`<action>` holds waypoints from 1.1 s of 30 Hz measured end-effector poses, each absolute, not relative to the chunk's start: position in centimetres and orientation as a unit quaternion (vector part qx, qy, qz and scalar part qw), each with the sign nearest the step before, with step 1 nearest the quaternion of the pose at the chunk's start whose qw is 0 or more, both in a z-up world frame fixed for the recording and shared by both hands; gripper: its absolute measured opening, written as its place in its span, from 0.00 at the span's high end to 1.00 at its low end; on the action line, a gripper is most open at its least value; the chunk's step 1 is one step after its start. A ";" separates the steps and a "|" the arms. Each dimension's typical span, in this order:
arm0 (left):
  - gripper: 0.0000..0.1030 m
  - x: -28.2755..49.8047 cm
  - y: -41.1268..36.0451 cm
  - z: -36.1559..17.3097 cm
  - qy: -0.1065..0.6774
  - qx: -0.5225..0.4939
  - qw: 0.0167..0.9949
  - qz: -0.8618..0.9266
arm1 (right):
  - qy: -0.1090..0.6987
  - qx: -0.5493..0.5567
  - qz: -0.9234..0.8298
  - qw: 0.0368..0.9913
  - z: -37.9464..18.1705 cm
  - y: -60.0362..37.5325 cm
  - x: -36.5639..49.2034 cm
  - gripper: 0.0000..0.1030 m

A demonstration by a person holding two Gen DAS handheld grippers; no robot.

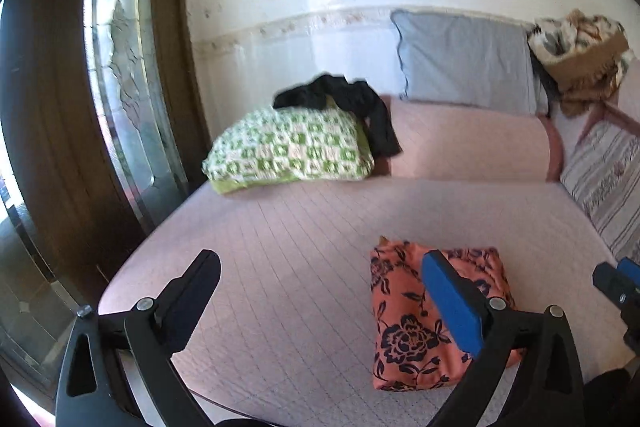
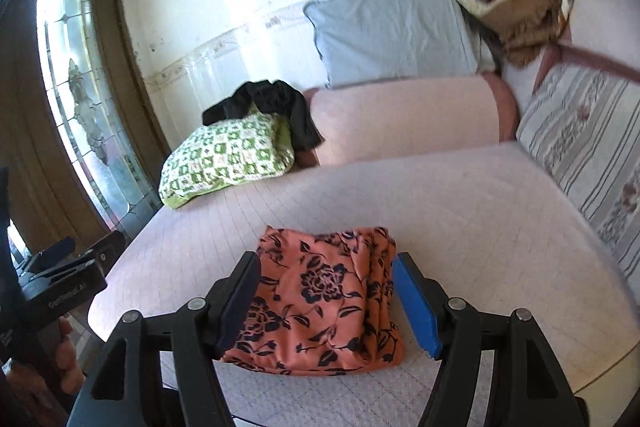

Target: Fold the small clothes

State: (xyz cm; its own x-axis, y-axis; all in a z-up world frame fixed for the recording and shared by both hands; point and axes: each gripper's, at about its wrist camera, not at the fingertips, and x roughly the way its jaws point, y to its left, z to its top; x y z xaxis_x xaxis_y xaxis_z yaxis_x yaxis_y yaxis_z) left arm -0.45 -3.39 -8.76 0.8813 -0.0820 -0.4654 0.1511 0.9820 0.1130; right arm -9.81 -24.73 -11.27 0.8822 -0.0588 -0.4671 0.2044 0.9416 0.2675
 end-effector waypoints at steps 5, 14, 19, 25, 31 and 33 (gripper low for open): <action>0.02 -2.1 -2.6 -6.9 0.223 0.066 0.970 -0.071 | 0.219 0.150 -0.074 0.961 -9.3 -23.4 -11.6 0.30; 0.02 -4.7 -2.9 -4.4 0.192 0.084 0.975 -0.077 | 0.191 0.140 -0.081 0.968 -6.7 -22.7 -14.0 0.30; 0.02 -4.9 -3.2 -4.2 0.203 0.089 0.971 -0.093 | 0.194 0.127 -0.095 0.968 -6.9 -22.5 -14.3 0.30; 0.02 -5.2 -3.6 -4.2 0.204 0.097 0.969 -0.098 | 0.192 0.116 -0.106 0.969 -6.8 -22.5 -14.5 0.30; 0.02 -5.1 -3.9 -4.1 0.207 0.101 0.967 -0.110 | 0.184 0.108 -0.108 0.971 -6.6 -22.6 -14.5 0.30; 0.02 -5.0 -3.9 -4.2 0.208 0.103 0.966 -0.110 | 0.187 0.108 -0.107 0.971 -6.7 -22.6 -14.3 0.30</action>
